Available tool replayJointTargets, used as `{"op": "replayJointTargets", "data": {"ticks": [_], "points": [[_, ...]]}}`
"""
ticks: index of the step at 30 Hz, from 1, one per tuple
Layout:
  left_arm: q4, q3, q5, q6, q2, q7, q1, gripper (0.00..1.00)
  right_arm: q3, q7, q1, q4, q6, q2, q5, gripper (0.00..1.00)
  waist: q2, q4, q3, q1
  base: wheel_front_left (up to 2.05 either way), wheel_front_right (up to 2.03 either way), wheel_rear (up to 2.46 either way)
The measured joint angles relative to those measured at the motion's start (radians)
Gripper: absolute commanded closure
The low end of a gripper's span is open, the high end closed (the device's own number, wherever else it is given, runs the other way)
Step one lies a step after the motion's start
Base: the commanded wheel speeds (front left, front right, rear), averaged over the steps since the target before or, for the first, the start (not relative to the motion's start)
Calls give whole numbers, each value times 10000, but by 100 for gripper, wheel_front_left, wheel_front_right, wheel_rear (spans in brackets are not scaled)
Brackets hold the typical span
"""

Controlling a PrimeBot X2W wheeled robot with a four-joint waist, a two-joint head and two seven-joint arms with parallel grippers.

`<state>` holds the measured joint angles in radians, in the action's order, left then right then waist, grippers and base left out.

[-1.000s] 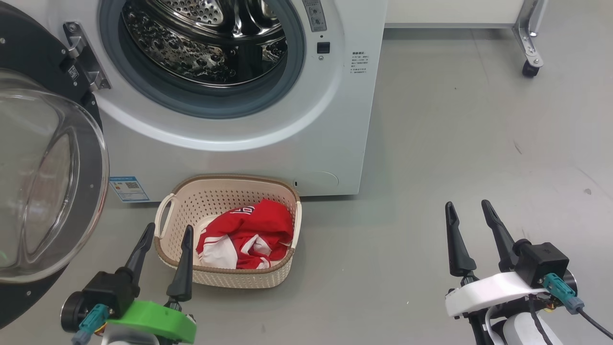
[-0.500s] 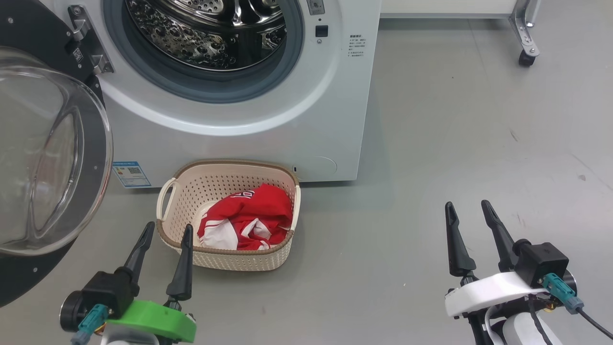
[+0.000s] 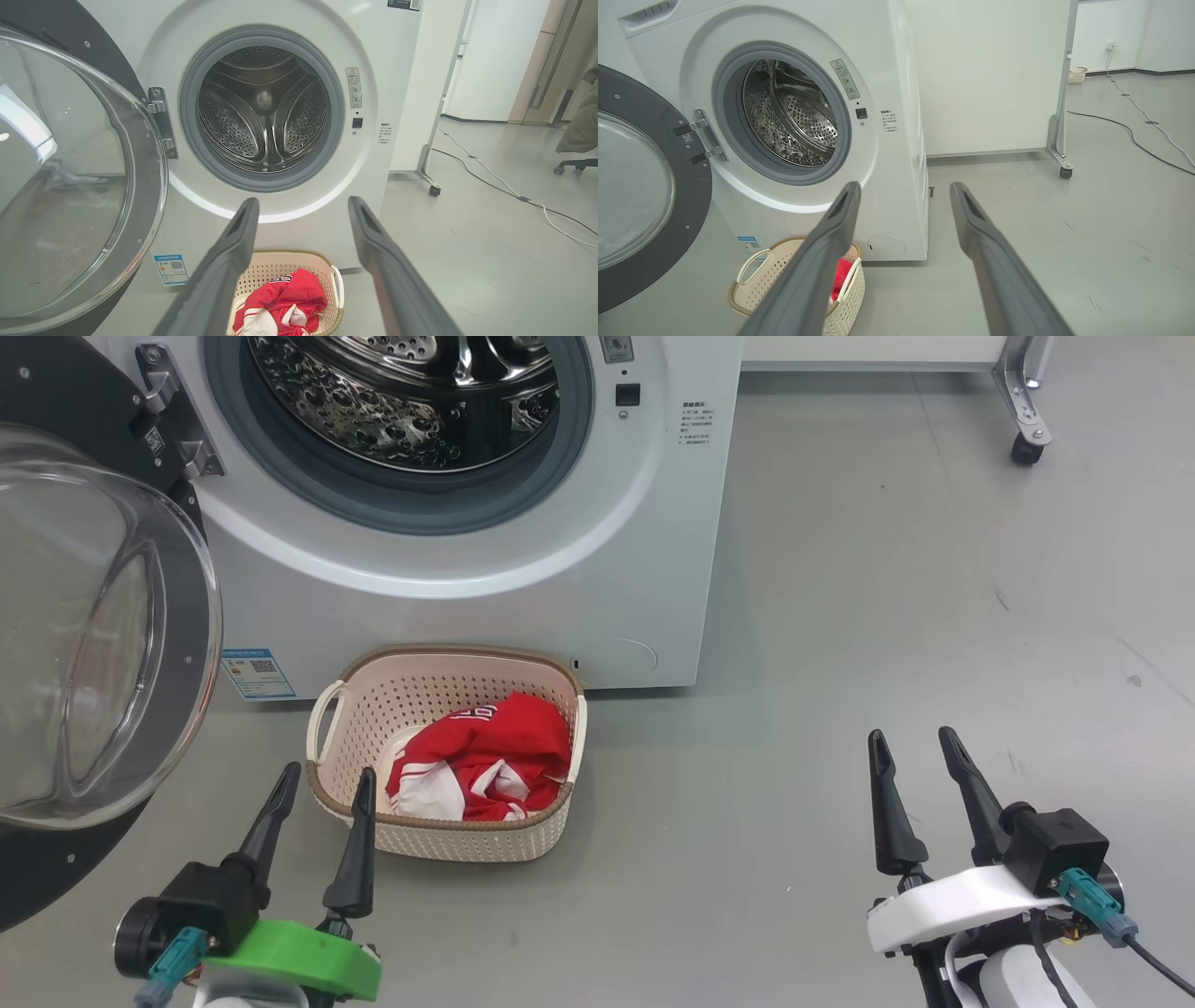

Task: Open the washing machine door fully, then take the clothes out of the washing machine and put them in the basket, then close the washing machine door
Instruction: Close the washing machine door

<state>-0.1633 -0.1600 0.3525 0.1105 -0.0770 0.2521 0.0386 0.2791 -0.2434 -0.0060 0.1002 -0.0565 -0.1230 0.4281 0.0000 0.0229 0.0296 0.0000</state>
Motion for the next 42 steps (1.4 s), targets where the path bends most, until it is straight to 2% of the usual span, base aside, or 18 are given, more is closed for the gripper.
{"op": "replayJointTargets", "data": {"ticks": [42], "points": [[-184, -33, -36, 0, -35, 0, -33, 0, 4, 0, 0, 40, -2, 8, 2, 0, 0, 28, -18, 0, 1, -1, 0]]}}
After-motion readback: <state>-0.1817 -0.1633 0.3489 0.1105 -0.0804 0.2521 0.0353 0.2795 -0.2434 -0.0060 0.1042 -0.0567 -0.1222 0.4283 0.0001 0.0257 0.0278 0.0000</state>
